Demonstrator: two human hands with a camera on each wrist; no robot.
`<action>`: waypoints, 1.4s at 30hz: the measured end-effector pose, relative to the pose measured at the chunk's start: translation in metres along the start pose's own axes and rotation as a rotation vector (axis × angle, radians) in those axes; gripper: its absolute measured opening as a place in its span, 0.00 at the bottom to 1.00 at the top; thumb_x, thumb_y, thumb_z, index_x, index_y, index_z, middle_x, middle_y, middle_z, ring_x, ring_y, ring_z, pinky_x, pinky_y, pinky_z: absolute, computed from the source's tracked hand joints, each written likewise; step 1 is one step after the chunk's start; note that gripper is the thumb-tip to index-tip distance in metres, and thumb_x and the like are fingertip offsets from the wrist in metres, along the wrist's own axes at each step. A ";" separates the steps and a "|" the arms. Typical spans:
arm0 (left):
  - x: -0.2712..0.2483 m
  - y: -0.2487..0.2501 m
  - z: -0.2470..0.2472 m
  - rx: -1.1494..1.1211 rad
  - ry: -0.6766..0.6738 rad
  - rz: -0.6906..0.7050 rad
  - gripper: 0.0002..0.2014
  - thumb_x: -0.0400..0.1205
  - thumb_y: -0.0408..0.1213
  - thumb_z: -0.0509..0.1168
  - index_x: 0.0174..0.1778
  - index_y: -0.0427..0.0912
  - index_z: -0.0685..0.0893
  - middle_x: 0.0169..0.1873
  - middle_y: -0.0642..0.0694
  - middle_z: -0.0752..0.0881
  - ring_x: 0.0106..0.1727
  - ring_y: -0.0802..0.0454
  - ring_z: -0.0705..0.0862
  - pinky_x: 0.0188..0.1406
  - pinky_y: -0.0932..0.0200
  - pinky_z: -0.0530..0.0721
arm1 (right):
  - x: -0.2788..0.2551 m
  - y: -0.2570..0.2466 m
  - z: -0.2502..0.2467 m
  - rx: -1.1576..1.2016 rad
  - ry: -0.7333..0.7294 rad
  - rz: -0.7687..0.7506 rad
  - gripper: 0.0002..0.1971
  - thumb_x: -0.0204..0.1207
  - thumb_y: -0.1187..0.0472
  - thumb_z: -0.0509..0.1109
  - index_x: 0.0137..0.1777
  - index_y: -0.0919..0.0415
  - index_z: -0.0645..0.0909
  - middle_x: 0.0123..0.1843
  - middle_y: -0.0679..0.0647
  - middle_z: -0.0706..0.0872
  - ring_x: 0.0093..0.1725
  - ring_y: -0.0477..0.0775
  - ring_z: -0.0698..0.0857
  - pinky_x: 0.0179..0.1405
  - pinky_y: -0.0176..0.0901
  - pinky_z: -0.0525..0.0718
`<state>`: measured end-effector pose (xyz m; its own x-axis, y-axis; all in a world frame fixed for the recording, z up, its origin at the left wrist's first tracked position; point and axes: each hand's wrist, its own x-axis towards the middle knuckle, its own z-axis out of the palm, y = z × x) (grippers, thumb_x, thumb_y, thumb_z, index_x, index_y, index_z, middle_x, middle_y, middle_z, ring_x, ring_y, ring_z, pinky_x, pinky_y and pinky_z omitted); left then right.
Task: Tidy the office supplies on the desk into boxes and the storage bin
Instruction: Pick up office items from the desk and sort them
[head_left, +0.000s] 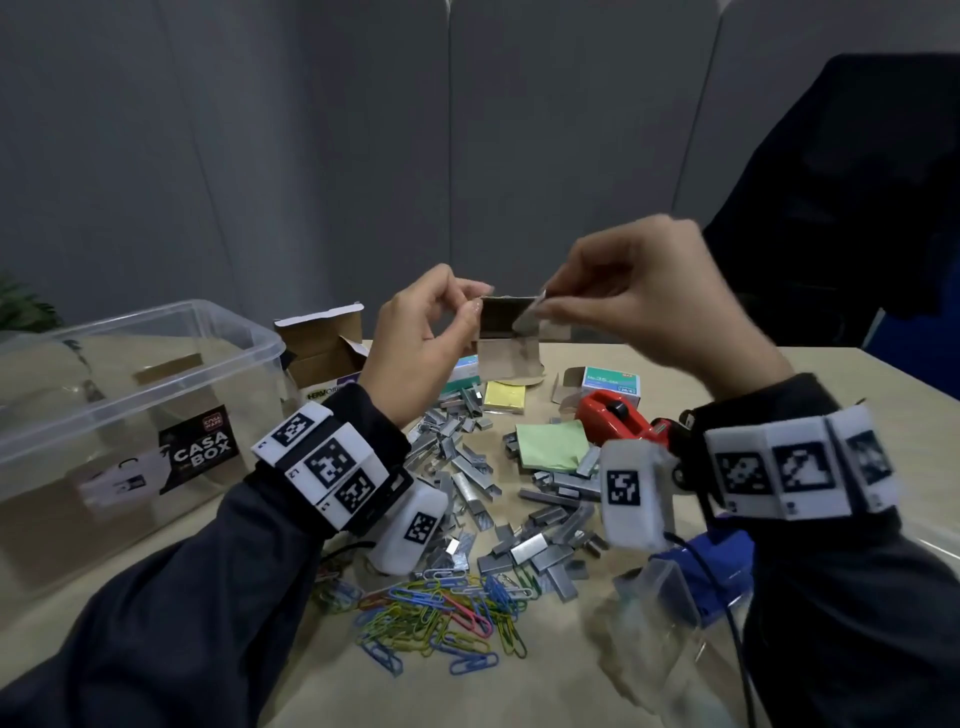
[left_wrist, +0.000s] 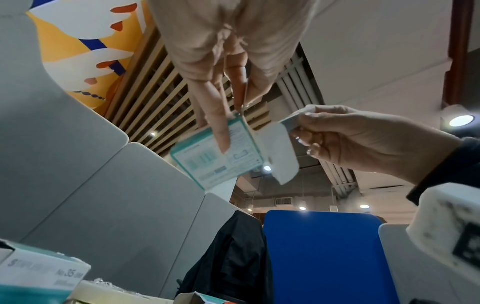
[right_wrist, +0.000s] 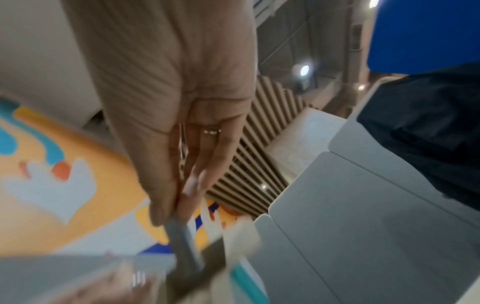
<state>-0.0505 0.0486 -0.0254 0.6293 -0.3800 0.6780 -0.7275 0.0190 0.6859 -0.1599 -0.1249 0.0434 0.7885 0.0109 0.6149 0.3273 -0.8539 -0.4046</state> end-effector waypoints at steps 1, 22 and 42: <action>-0.001 0.000 0.001 0.017 -0.007 -0.006 0.10 0.83 0.36 0.62 0.36 0.44 0.72 0.59 0.47 0.85 0.65 0.53 0.83 0.56 0.39 0.86 | 0.000 0.001 0.009 -0.058 0.018 -0.015 0.05 0.69 0.59 0.83 0.39 0.57 0.90 0.36 0.46 0.90 0.36 0.41 0.89 0.41 0.43 0.90; 0.000 0.012 0.001 -0.484 -0.130 -0.279 0.15 0.86 0.30 0.61 0.33 0.42 0.68 0.34 0.48 0.79 0.42 0.57 0.80 0.43 0.60 0.85 | 0.013 -0.007 0.039 -0.898 -0.057 -0.167 0.06 0.73 0.69 0.73 0.35 0.63 0.82 0.51 0.55 0.71 0.49 0.55 0.71 0.20 0.39 0.54; -0.007 0.004 0.011 -0.474 -0.185 -0.244 0.14 0.85 0.27 0.60 0.34 0.37 0.68 0.29 0.57 0.83 0.42 0.62 0.83 0.51 0.50 0.90 | 0.029 0.019 0.056 -0.770 -0.167 -0.012 0.10 0.77 0.56 0.66 0.43 0.61 0.85 0.53 0.47 0.84 0.56 0.50 0.73 0.25 0.39 0.57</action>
<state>-0.0608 0.0413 -0.0305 0.6739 -0.5807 0.4567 -0.3380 0.3074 0.8895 -0.1019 -0.1117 0.0157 0.8752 0.0479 0.4813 -0.0687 -0.9727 0.2217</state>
